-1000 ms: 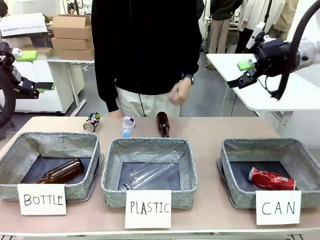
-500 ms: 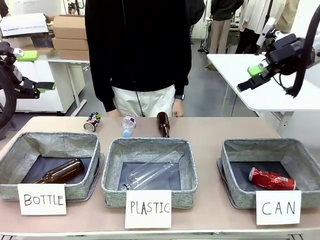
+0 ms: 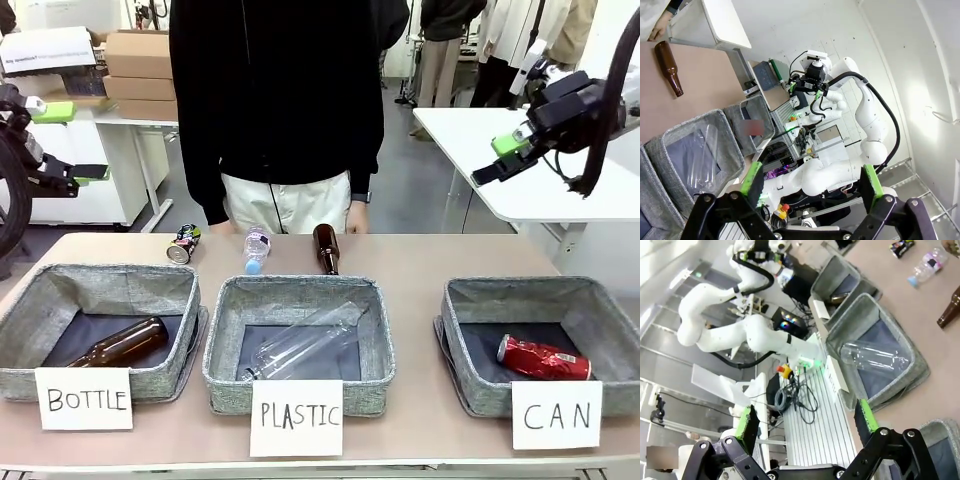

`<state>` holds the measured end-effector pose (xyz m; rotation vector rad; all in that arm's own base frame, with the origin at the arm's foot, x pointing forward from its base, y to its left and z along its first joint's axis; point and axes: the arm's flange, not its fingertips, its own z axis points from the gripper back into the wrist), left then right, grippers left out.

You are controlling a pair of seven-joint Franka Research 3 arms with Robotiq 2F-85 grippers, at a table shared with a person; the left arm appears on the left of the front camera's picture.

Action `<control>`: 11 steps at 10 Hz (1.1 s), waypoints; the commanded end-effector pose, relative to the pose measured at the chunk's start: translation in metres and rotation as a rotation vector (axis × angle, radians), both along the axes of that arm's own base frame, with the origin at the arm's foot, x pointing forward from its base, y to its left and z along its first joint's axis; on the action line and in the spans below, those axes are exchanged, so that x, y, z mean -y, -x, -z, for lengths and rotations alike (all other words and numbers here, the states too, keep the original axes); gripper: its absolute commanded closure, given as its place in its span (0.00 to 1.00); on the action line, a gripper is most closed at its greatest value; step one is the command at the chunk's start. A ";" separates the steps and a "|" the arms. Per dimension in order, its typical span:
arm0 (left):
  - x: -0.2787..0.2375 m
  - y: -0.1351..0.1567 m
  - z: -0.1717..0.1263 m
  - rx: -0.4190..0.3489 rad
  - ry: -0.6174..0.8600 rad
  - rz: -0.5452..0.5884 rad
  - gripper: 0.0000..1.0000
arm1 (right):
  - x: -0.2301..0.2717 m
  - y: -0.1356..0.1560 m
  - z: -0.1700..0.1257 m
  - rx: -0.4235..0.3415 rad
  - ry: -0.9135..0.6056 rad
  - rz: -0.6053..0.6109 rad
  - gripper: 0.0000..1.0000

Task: Sort the can waste into the basket.
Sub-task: Pick up the can waste from the table and place it in the right Fabric basket.

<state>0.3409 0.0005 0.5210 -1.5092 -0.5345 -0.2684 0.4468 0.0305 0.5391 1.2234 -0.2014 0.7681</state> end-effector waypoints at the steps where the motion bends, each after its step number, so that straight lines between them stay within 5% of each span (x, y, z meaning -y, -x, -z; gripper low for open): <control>1: 0.004 0.001 -0.024 0.134 -0.296 -0.081 0.00 | -0.002 0.002 0.003 0.028 0.001 0.006 0.00; 6: 0.042 -0.111 -0.015 0.040 -1.389 -0.124 0.00 | -0.002 0.002 0.003 0.028 0.001 0.006 0.00; 7: 0.040 -0.120 -0.014 0.022 -1.506 -0.137 0.00 | -0.002 0.002 0.003 0.028 0.001 0.006 0.00; 8: 0.035 -0.125 -0.019 0.018 -1.540 -0.184 0.00 | -0.002 0.002 0.003 0.028 0.001 0.006 0.00; 9: 0.036 -0.129 -0.030 0.041 -1.400 -0.250 0.00 | -0.002 0.002 0.003 0.028 0.001 0.006 0.00; 10: 0.039 -0.124 -0.043 -0.019 -1.164 -0.241 0.00 | -0.002 0.002 0.003 0.028 0.001 0.006 0.00; 11: 0.034 -0.131 -0.009 0.156 -1.360 -0.211 0.00 | -0.002 0.002 0.003 0.028 0.001 0.006 0.00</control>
